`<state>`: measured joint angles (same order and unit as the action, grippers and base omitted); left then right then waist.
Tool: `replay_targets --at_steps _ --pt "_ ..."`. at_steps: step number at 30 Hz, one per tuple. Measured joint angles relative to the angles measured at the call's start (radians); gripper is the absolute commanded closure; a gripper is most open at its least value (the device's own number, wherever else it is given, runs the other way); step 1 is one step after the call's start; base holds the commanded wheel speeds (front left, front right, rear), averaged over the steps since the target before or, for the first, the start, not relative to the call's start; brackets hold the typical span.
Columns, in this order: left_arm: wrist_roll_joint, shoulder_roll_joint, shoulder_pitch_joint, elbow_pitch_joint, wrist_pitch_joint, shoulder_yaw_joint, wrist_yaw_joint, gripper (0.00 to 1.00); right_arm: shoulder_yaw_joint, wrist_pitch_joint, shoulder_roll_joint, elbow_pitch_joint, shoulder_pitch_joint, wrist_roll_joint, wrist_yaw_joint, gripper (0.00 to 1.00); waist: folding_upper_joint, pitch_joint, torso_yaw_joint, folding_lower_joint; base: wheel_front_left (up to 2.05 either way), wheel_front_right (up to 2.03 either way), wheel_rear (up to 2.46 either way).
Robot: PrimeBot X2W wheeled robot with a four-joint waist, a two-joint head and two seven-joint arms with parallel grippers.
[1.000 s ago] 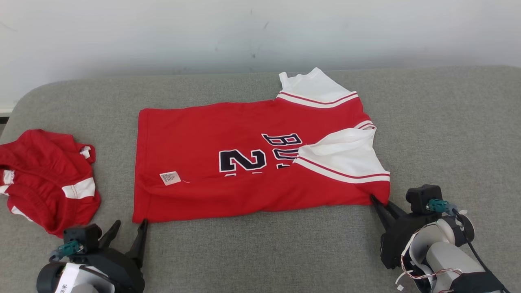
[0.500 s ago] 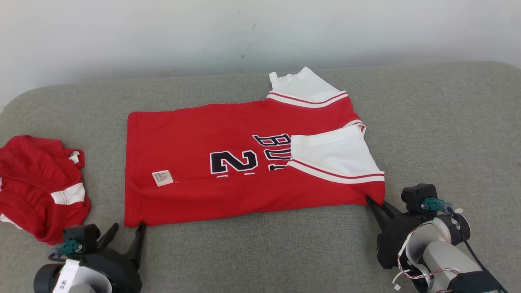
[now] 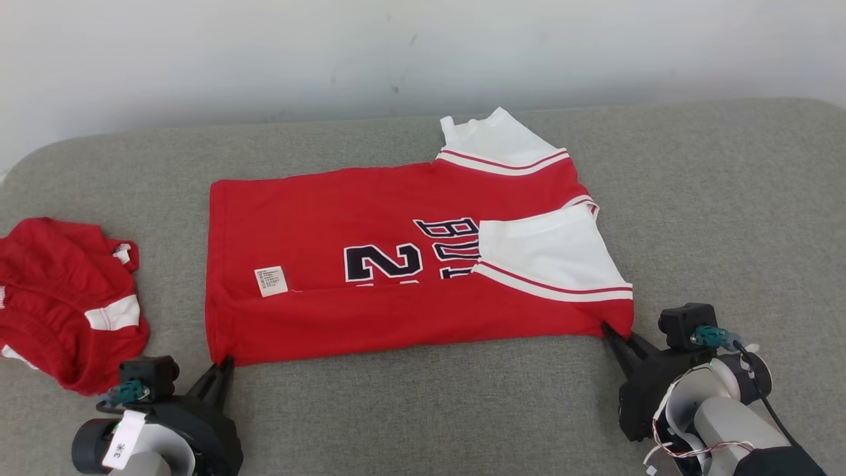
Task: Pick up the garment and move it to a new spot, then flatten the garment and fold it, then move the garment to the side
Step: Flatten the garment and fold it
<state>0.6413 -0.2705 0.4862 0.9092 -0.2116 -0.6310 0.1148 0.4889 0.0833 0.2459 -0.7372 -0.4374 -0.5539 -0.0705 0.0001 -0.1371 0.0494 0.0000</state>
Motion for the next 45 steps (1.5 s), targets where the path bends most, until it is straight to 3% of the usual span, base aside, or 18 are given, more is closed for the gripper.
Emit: replay_targets --at_steps 15,27,45 --pt "0.004 0.007 -0.022 0.025 -0.009 -0.009 0.009 1.0 -0.031 0.005 0.025 0.006 0.042 -0.036 0.001 1.0 0.0 0.046 0.037 0.0 0.0 0.0 0.0" --pt "0.019 0.0 -0.133 0.034 -0.011 -0.022 0.01 1.0 -0.031 0.013 0.035 0.078 0.212 -0.063 0.0 1.0 0.0 0.134 0.053 -0.0001 0.0 0.0 0.0" --pt "0.027 -0.022 -0.205 -0.018 -0.018 -0.024 0.01 1.0 -0.046 -0.049 0.087 0.228 0.337 -0.084 0.045 1.0 -0.0001 0.171 -0.035 -0.0001 0.0 0.0 0.0"
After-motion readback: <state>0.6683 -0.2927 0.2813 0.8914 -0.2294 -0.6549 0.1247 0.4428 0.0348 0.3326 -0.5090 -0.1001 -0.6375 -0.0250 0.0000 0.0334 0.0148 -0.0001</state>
